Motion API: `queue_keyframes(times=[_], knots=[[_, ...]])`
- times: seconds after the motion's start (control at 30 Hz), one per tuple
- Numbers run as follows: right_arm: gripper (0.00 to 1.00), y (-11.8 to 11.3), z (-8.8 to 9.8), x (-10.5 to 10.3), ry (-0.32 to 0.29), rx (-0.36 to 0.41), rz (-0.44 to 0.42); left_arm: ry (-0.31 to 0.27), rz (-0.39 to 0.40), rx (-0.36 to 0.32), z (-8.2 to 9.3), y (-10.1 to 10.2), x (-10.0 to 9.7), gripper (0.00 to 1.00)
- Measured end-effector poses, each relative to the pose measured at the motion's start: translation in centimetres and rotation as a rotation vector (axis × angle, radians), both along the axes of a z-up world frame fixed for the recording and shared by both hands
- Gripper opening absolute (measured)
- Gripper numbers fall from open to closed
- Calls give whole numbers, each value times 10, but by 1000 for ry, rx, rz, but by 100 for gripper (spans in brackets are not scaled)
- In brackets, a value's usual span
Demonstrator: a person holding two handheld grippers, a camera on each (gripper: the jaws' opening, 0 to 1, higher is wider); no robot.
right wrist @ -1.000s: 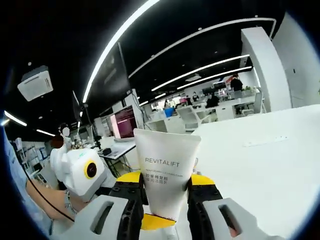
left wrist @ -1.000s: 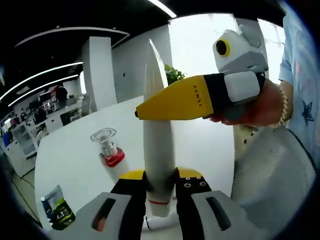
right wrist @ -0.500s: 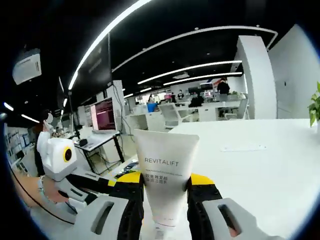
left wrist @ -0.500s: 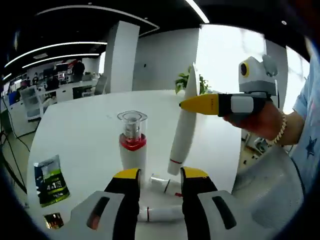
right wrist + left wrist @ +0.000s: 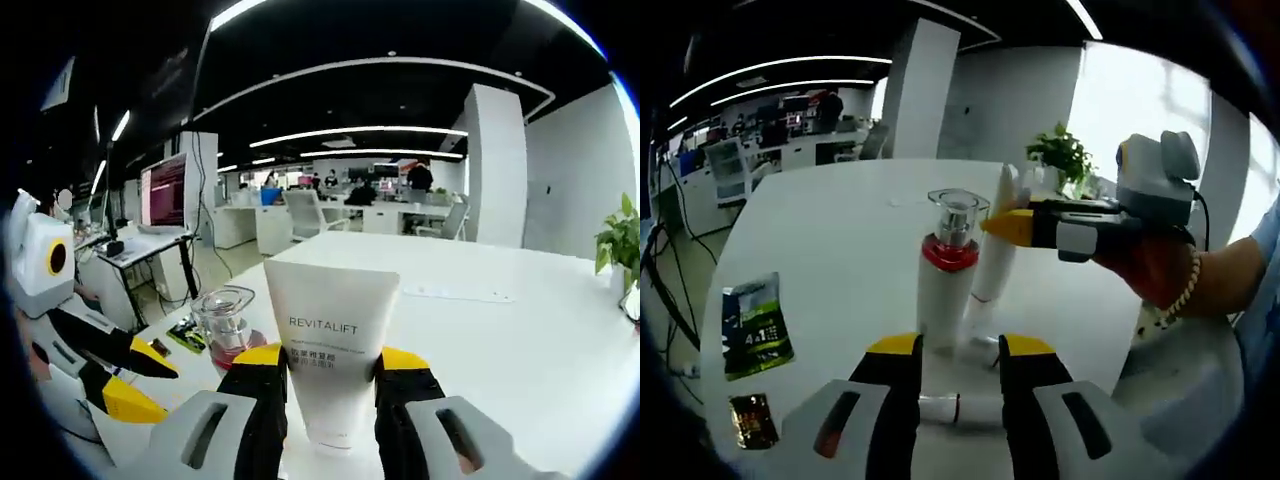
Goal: Arrange the skincare products in the storage area until every visible bottle or jar stands upright without overlapping.
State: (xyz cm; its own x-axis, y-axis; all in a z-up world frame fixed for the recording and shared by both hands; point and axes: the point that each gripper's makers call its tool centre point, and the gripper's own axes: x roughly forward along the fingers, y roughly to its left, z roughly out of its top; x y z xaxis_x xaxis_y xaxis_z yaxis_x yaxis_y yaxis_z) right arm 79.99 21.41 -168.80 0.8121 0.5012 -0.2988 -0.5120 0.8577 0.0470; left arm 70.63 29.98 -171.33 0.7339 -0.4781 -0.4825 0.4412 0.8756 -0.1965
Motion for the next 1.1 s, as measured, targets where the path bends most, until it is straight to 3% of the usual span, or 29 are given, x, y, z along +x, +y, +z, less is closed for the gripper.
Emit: queue_keyframes(times=[0.07,0.1,0.23,0.4,0.57,0.8,0.87,0.93,1.0,1.1], knots=[[29,0,-5,-2,7,-1,-5,3,7,-10,0,1,1,26],[30,1,-1,-3,-26,2,-7,5,10,-17,1,1,1,25],[31,7,-1,-7,-62,-28,18,9,10,-27,0,0,1,26],[33,5,-1,-7,-60,-13,29,15,8,-21,-2,-1,1,26],[34,0,-21,-11,-4,-69,41,20,11,-20,-2,0,0,26],[24,-11,-74,-28,167,-162,66,28,12,-13,-4,1,0,25],[17,-11,-79,-28,175,-186,58,29,14,-13,-4,1,0,25],[11,-13,-77,-25,124,-242,75,29,18,-13,-4,2,0,25],[2,-11,-77,-26,119,-247,90,30,22,-16,-4,4,0,25],[10,-11,-78,-25,125,-241,96,31,23,-17,-4,4,0,25]])
